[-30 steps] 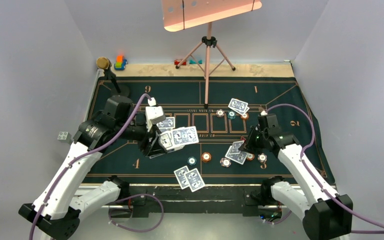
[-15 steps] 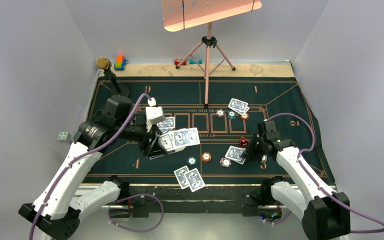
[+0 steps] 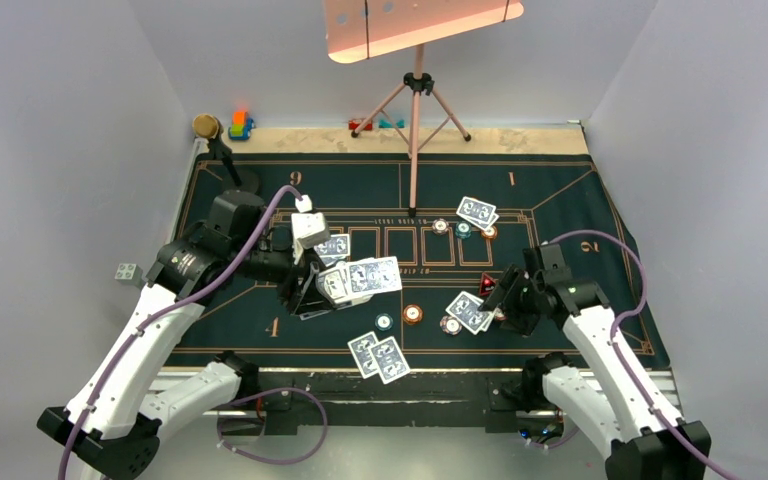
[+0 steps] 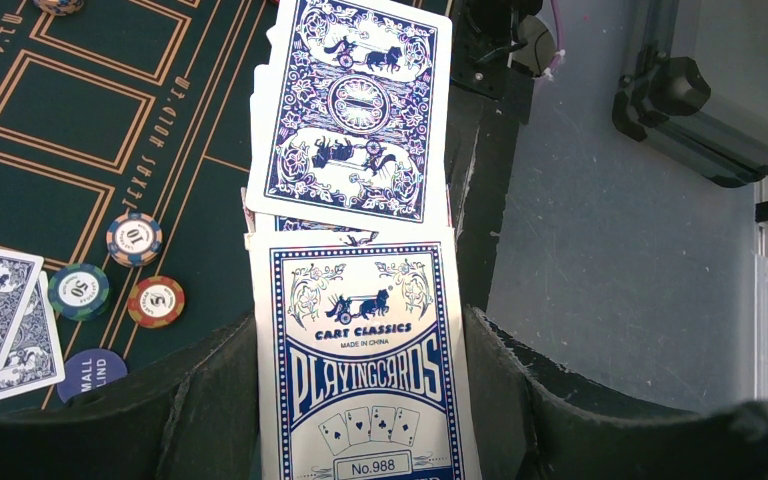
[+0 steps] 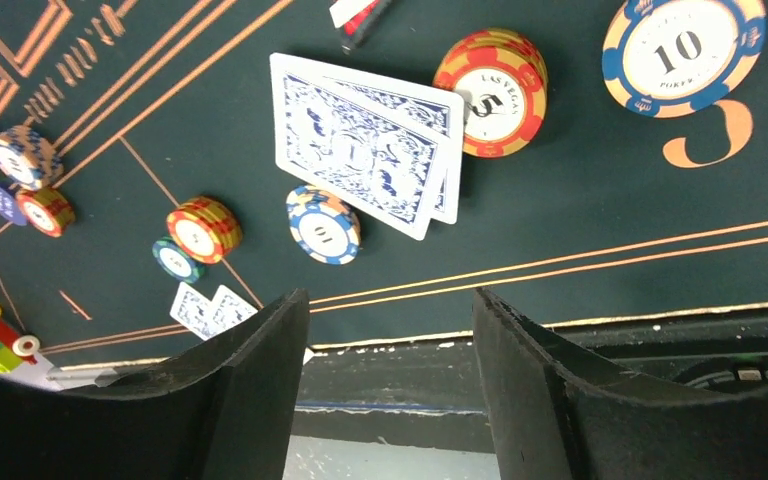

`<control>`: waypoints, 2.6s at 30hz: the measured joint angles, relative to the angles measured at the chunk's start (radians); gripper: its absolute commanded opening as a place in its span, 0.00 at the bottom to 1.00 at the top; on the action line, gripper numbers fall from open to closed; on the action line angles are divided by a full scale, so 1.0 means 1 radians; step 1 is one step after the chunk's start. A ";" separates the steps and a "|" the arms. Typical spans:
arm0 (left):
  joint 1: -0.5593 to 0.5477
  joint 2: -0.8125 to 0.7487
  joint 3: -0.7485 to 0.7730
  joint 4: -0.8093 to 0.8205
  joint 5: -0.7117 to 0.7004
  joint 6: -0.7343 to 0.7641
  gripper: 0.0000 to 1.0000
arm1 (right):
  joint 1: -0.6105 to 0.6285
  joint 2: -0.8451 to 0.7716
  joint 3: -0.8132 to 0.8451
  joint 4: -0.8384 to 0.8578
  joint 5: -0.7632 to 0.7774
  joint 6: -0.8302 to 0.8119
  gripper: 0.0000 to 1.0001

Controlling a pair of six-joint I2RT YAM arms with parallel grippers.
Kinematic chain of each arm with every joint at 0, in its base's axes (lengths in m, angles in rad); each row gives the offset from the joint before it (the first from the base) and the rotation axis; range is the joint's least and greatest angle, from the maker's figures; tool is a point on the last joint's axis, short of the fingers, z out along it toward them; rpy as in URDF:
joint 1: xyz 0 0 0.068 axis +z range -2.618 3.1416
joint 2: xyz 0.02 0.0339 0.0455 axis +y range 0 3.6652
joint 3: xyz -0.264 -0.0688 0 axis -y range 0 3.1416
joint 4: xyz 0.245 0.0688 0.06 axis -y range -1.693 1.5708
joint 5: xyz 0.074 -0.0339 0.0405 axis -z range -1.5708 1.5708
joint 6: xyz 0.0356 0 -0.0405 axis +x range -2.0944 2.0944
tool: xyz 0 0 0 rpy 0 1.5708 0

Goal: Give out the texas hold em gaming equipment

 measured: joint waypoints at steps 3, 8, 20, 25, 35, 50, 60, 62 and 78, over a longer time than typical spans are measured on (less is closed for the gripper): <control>0.000 0.000 0.000 0.001 0.001 0.000 0.00 | 0.000 0.016 0.081 -0.022 0.012 -0.016 0.73; 0.000 0.005 0.000 0.007 0.002 -0.008 0.00 | 0.000 0.035 0.233 0.049 -0.097 -0.054 0.86; 0.000 0.034 0.000 0.031 0.016 -0.015 0.00 | 0.163 0.207 0.431 0.428 -0.511 -0.024 0.93; 0.000 0.034 0.000 0.029 0.015 -0.011 0.00 | 0.342 0.302 0.510 0.544 -0.531 -0.012 0.95; 0.000 0.029 0.000 0.028 0.015 -0.011 0.00 | 0.512 0.439 0.512 0.565 -0.497 -0.014 0.97; 0.000 0.019 0.000 0.026 0.003 -0.007 0.00 | 0.520 0.395 0.504 0.544 -0.451 -0.006 0.34; 0.000 0.019 0.000 0.005 -0.003 -0.007 0.00 | 0.512 0.367 0.497 0.508 -0.425 0.002 0.26; 0.000 0.019 0.000 0.005 -0.005 -0.007 0.00 | 0.503 0.360 0.497 0.494 -0.423 0.002 0.25; 0.000 0.013 0.000 0.005 -0.005 -0.006 0.00 | 0.463 0.319 0.533 0.393 -0.398 -0.032 0.34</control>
